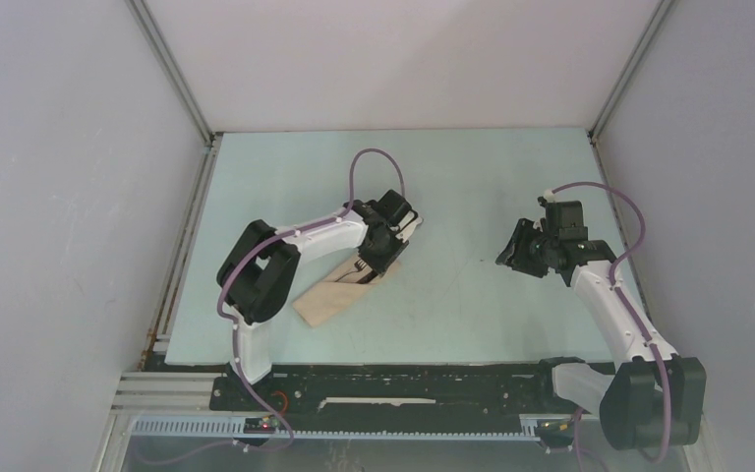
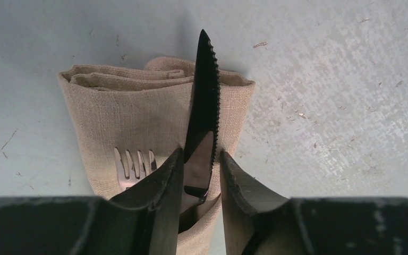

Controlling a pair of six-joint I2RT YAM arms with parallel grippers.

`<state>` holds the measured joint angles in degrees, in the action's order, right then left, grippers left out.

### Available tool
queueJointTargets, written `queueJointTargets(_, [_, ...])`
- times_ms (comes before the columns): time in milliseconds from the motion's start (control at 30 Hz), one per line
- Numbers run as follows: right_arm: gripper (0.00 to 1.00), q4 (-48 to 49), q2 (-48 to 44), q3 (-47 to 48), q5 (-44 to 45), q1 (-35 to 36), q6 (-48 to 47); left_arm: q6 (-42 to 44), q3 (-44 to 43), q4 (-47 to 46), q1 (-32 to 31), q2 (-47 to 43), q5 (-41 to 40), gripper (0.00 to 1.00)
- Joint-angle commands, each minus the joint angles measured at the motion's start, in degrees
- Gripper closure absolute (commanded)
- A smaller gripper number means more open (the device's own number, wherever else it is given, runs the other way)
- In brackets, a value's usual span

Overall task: Fold the napkin into a case and place the utensils inside
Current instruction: Insert the knife into the folded napkin.

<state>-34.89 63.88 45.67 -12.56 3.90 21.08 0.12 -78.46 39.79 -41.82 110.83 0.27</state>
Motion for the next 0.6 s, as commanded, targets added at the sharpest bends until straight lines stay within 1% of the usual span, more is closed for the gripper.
queueJointTargets(0, [0.48, 1.09, 0.11, -0.05, 0.51, 0.41, -0.65, 1.07, -2.21, 0.02, 0.03, 0.44, 0.72, 0.68])
queueJointTargets(167, [0.48, 0.99, 0.11, 0.04, 0.47, 0.49, -0.62, 1.21, -2.32, 0.27, 0.06, -0.14, 0.26, 0.78])
queueJointTargets(367, [0.48, 0.97, 0.10, -0.05, 0.59, 0.63, -0.59, 1.16, -1.65, 0.71, 0.05, -2.48, -0.15, 0.83])
queueJointTargets(567, [0.48, 0.96, 0.09, -0.05, 0.72, 0.85, -0.58, 1.37, 0.49, 0.73, 0.02, -5.50, -2.07, 0.84])
